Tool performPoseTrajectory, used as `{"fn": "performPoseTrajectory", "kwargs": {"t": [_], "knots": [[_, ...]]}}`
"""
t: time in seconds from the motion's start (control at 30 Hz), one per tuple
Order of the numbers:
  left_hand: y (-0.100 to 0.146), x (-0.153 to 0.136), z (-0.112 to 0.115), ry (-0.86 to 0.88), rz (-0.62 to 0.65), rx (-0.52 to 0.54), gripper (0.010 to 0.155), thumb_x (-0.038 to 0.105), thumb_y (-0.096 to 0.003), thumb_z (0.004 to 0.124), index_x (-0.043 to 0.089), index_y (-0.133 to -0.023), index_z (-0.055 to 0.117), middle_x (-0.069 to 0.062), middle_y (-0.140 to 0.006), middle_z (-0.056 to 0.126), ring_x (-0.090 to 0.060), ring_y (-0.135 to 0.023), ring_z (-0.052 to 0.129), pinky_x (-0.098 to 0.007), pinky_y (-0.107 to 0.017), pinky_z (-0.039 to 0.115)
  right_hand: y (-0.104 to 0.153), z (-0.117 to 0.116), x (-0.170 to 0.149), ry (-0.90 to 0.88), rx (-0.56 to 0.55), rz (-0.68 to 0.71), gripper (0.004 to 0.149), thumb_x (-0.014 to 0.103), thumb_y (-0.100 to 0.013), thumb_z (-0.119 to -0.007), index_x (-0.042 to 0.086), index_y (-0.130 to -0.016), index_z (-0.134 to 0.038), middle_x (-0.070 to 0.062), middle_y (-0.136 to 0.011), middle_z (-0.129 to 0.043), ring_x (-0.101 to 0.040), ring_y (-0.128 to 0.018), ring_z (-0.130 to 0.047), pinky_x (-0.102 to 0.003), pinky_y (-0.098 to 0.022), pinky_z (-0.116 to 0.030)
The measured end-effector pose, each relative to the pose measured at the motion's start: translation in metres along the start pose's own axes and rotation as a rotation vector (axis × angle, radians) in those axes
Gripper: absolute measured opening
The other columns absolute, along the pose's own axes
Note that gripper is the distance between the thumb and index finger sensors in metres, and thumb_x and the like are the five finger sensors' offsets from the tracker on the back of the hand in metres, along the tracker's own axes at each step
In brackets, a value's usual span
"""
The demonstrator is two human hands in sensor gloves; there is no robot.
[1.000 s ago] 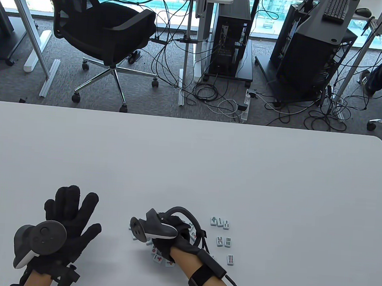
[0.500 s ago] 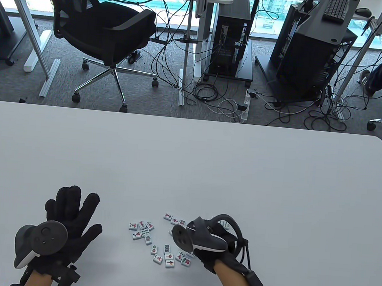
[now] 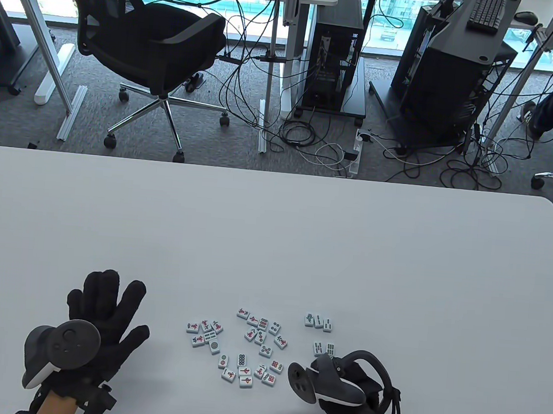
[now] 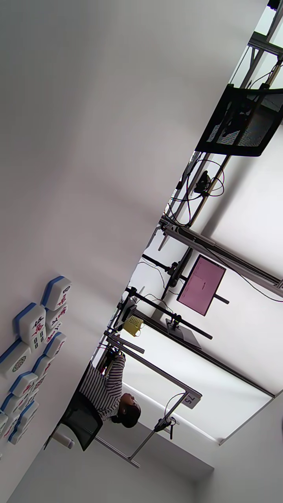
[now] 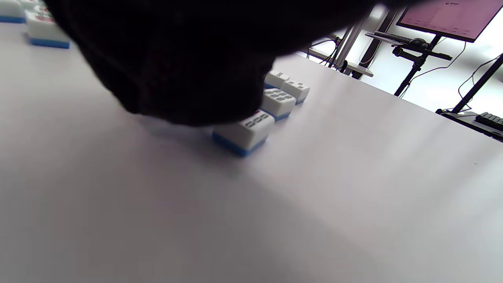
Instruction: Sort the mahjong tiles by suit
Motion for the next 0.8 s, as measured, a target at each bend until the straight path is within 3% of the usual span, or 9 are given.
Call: {"fn": "performPoseTrajectory", "kwargs": {"t": [0.23, 0.43, 0.6, 0.8], "knots": [[0.0, 0.001, 0.0, 0.005, 0.004, 0.002, 0.076, 0.073, -0.0471, 0.053, 0.046, -0.111, 0.021, 0.019, -0.109, -0.014, -0.014, -0.106, -0.02, -0.056, -0.07, -0.01, -0.002, -0.003, 0.002, 0.022, 0.033, -0.044, 0.059, 0.035, -0.034, -0.087, 0.006, -0.084, -0.079, -0.002, -0.031, -0.099, -0.008, -0.004, -0.088, -0.026, -0.003, -0.082], [0.0, 0.0, 0.0, 0.008, 0.004, 0.002, 0.076, 0.073, -0.0472, 0.053, 0.046, -0.111, 0.021, 0.019, -0.109, -0.014, -0.014, -0.106, -0.02, -0.056, -0.07, -0.01, -0.01, 0.042, 0.015, -0.084, -0.059, -0.045, 0.058, 0.038, -0.036, -0.085, 0.005, -0.083, -0.081, -0.004, -0.034, -0.099, -0.01, -0.006, -0.089, -0.027, -0.005, -0.082], [0.0, 0.001, 0.0, 0.007, 0.009, 0.002, 0.076, 0.073, -0.0472, 0.053, 0.046, -0.111, 0.021, 0.019, -0.109, -0.014, -0.014, -0.106, -0.02, -0.056, -0.07, -0.01, -0.044, 0.074, 0.041, -0.218, -0.135, -0.028, 0.053, 0.04, -0.039, -0.081, 0.004, -0.077, -0.086, -0.004, -0.031, -0.1, -0.01, -0.004, -0.089, -0.028, -0.003, -0.081], [0.0, 0.001, 0.0, 0.011, 0.011, 0.002, 0.076, 0.073, -0.0472, 0.053, 0.046, -0.111, 0.021, 0.019, -0.109, -0.014, -0.014, -0.106, -0.02, -0.056, -0.07, -0.01, -0.088, 0.087, 0.076, -0.242, -0.136, -0.041, 0.049, 0.041, -0.039, -0.081, 0.004, -0.069, -0.09, -0.004, -0.027, -0.1, -0.01, -0.001, -0.088, -0.028, -0.001, -0.081]]}}
Point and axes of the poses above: the tracker on the back of each hand, its own x axis roughly to the thumb side, its own y axis roughly from the fingertips to the wrist, z = x × y, the point moved 5 cm from there along -y, roughly from the wrist to the fingertips
